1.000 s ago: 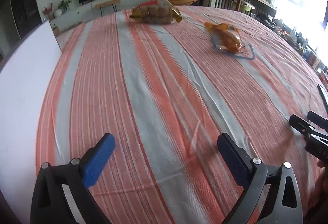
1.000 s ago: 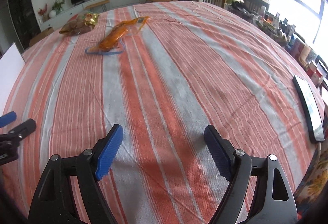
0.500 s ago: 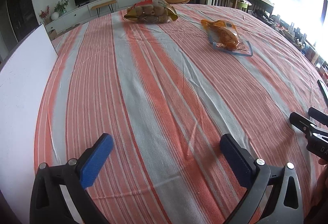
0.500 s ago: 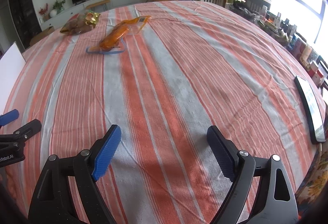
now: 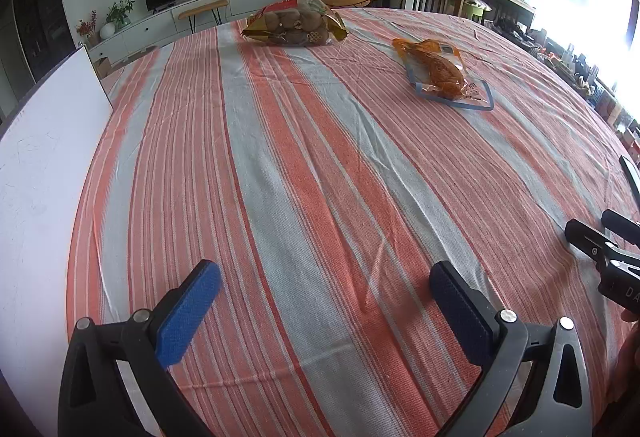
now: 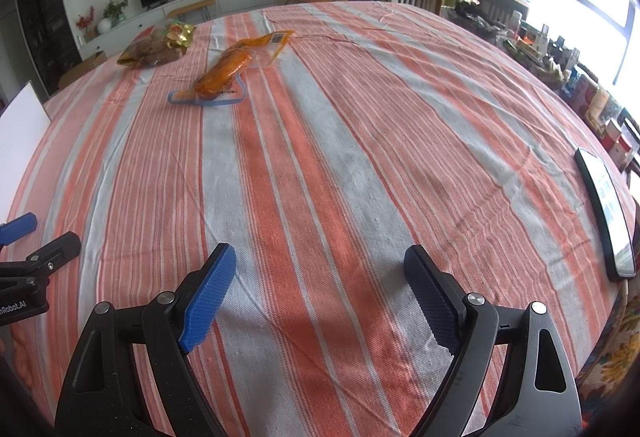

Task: Organize snacks
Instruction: 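Return both tools above the remaining snacks on the table, then lower the right gripper around the orange dried meat bag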

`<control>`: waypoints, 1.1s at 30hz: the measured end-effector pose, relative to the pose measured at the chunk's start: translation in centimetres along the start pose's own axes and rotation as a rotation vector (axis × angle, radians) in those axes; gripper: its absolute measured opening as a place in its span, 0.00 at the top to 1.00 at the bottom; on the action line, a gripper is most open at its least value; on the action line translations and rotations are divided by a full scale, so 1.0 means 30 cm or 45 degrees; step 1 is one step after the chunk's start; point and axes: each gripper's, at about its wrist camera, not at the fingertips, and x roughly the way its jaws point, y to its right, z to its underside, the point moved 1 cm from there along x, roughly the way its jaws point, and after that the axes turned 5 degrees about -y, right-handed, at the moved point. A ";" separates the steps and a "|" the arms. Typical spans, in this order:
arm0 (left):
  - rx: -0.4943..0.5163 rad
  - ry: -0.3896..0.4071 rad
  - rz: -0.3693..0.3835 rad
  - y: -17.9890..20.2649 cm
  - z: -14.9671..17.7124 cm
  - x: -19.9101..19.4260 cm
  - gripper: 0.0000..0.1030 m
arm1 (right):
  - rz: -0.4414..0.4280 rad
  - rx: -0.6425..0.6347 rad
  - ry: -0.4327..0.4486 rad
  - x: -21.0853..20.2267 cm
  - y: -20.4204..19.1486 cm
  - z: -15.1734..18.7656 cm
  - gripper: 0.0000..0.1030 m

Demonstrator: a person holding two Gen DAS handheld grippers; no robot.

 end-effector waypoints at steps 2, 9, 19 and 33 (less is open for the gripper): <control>0.000 0.000 0.000 0.000 0.000 0.000 0.00 | 0.000 0.000 0.000 0.001 0.000 0.000 0.14; 0.001 0.000 -0.001 0.000 -0.001 0.000 0.00 | -0.043 0.030 -0.042 -0.001 0.009 -0.021 0.14; 0.001 0.000 0.000 0.000 0.000 0.000 0.00 | -0.209 0.098 -0.199 0.227 -0.151 -0.515 0.16; 0.000 0.000 -0.001 0.002 -0.003 -0.001 0.00 | -0.062 -0.084 -0.015 0.336 -0.231 -0.464 0.34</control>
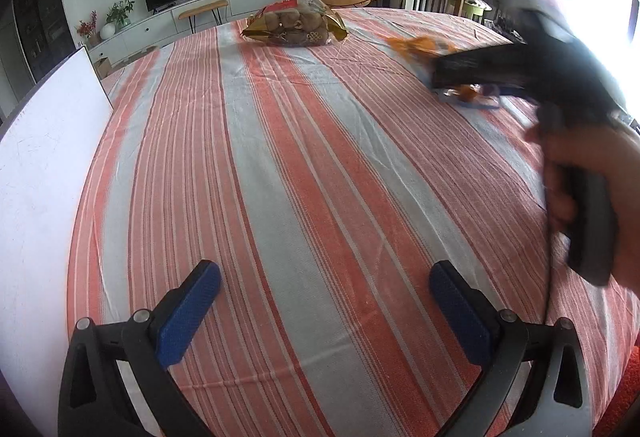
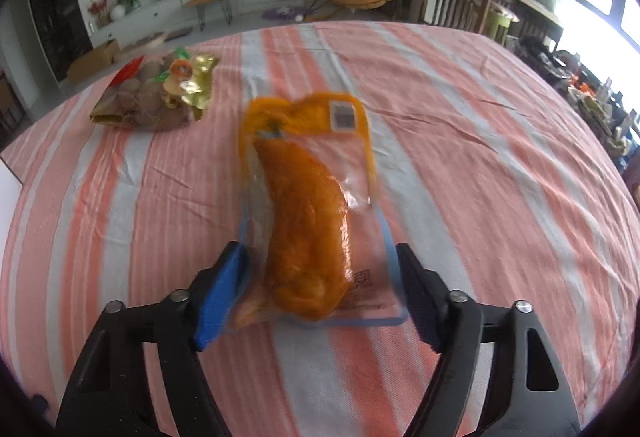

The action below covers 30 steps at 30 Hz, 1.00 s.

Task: Organize snacks
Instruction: 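Lower the right gripper around the orange dried meat bag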

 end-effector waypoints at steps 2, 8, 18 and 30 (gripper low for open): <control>0.000 0.000 0.000 0.000 0.000 0.000 0.00 | -0.044 0.014 0.015 -0.031 0.053 0.044 0.38; 0.001 0.000 -0.001 -0.001 0.000 0.000 0.00 | -0.086 0.043 0.024 -0.119 0.190 0.162 0.43; 0.001 0.001 -0.001 -0.001 0.001 0.000 0.00 | -0.104 0.059 0.052 -0.130 0.191 0.176 0.19; 0.000 -0.010 0.000 -0.002 -0.003 0.003 0.00 | -0.113 0.059 0.054 -0.134 0.194 0.183 0.18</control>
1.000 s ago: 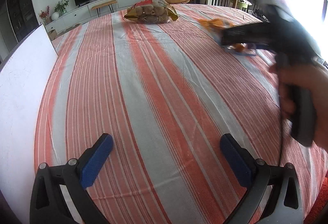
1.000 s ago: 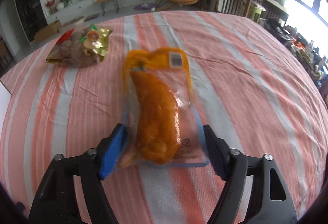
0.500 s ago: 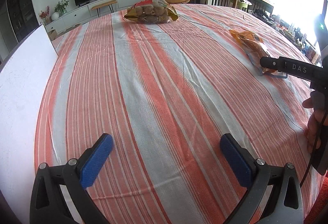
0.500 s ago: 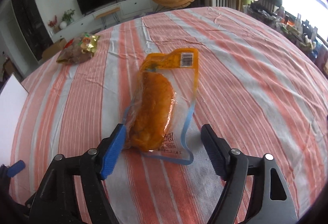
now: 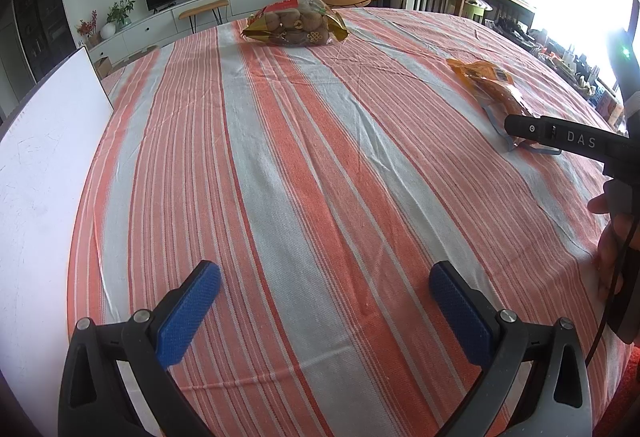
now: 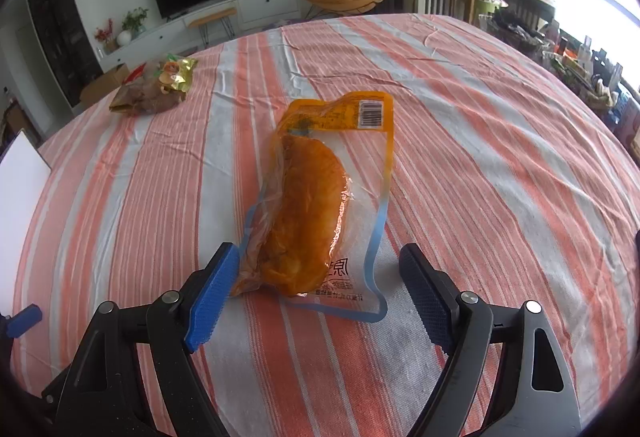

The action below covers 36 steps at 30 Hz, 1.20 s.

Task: Organize snacks
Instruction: 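Lower the right gripper around the orange dried meat bag, then grasp the clear bag of brown eggs with the left gripper while the right waits over the orange bag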

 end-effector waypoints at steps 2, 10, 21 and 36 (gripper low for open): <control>-0.019 -0.066 0.004 -0.007 -0.023 0.006 0.00 | -0.002 0.001 0.001 -0.001 0.002 0.001 0.18; -0.270 0.037 0.221 -0.119 -0.313 -0.094 0.00 | -0.004 0.001 0.001 -0.001 0.003 0.001 0.18; 0.798 -0.080 -0.073 -0.005 -0.749 0.143 0.01 | -0.027 0.013 0.007 -0.004 0.011 -0.002 0.18; 0.906 -0.193 -0.099 0.013 -0.914 0.473 0.14 | -0.038 0.012 0.007 -0.005 0.015 0.000 0.17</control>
